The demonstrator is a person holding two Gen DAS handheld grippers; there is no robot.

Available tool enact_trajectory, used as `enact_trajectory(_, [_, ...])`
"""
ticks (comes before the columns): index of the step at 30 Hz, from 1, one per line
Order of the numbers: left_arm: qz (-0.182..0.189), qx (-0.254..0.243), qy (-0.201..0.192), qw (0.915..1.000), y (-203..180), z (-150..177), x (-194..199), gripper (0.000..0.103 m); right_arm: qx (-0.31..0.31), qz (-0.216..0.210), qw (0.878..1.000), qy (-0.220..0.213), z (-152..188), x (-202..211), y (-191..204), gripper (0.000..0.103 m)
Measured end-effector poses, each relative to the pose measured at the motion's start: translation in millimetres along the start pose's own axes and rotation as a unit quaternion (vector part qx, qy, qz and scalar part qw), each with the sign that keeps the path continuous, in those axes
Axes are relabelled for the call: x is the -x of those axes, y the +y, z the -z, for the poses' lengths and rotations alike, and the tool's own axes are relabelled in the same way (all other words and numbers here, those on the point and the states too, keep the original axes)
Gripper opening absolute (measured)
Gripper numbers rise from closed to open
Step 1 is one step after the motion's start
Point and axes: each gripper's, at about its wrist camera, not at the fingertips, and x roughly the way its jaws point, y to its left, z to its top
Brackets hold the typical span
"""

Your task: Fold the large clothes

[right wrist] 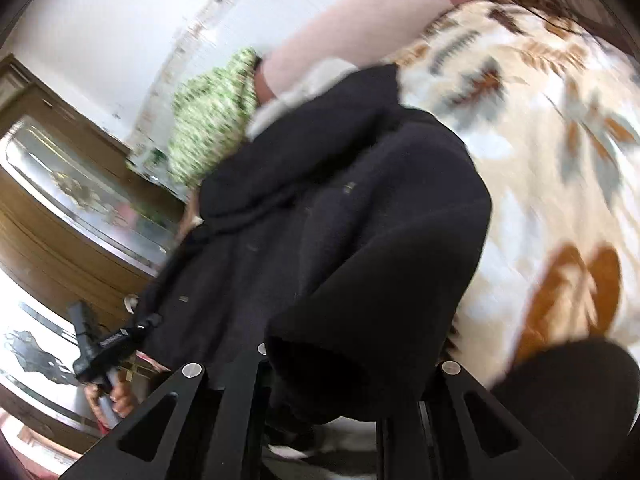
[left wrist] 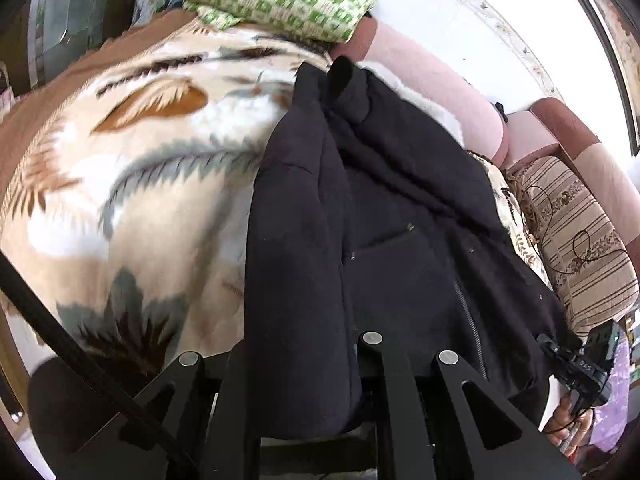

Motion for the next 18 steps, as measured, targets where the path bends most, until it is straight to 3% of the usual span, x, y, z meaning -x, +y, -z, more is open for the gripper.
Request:
enact_trajectory(3, [0.013, 0.013, -0.004, 0.9998, -1, -6, 3, 0.012, -0.006, -0.009, 1.0, 0.003, -9, -1, -1, 0.014])
enact_trajectory(7, [0.023, 0.0, -0.044, 0.9988, -27, -44, 21, 0.012, 0.042, -0.021, 0.998, -0.03, -55, 14, 38, 0.014])
enact_trajectory(12, [0.024, -0.015, -0.082, 0.9962, -68, -131, 20, 0.012, 0.073, -0.027, 0.995, -0.061, -134, 13, 78, 0.014])
enact_trajectory(18, [-0.016, 0.007, -0.084, 0.9963, -93, -249, -36, 0.012, 0.012, -0.018, 0.998, -0.062, -248, -37, 84, 0.014])
